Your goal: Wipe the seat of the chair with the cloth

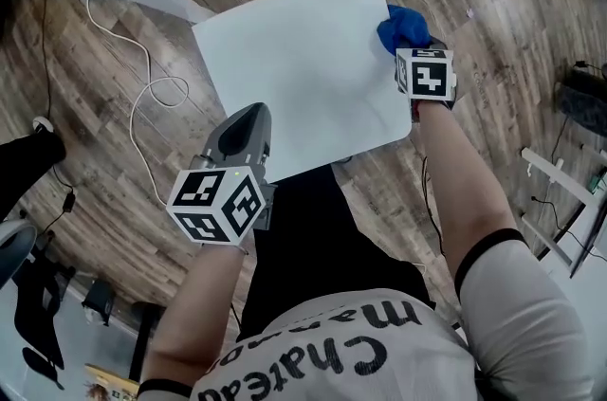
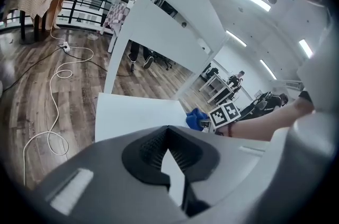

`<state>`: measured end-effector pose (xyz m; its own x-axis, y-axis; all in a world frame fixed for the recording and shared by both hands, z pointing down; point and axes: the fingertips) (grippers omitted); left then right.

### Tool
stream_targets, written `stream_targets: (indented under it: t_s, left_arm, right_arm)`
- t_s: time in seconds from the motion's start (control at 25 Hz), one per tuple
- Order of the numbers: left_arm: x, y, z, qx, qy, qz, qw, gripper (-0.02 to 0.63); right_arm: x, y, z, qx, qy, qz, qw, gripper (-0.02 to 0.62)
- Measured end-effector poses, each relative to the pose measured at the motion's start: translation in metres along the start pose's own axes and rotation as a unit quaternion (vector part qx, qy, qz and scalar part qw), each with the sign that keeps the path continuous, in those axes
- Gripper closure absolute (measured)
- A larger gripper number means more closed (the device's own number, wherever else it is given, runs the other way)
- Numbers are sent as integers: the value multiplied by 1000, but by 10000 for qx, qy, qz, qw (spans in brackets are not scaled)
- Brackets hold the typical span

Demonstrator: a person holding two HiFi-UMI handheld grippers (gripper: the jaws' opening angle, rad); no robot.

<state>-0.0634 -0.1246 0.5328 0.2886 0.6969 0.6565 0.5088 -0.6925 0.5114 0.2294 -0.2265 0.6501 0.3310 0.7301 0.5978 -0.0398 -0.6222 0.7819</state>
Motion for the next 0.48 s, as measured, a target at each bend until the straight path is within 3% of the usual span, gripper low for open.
stream_targets:
  t_s: [0.12,0.2,0.36,0.48]
  left_arm:
    - [-3,-9,-8,-75,-25,105,9999,597]
    - [-1,-15,-14,-118,-77,137,9998,597]
    - [3,-25,-17,-126,-136,172,9997,597]
    - [0,-34,-19,-146,-112,264,9995,597]
  right_arm:
    - [-8,-15,19,368,171,129,9991,531]
    - [-29,-32,12,266,289,609,9974,531]
    - [-76,-80,-46,-675,351,1622,9838,531]
    - [-94,-113,-106,-1435,457,1976,9687,531]
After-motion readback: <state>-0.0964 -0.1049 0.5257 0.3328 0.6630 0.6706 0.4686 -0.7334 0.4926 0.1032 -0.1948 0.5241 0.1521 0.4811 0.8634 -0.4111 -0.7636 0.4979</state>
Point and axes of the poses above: the fingertips, and each gripper's own axes: y forward along the fingers, z to its right, x out of its underside, and after that the axes turned 12 degrees about z, right-handed
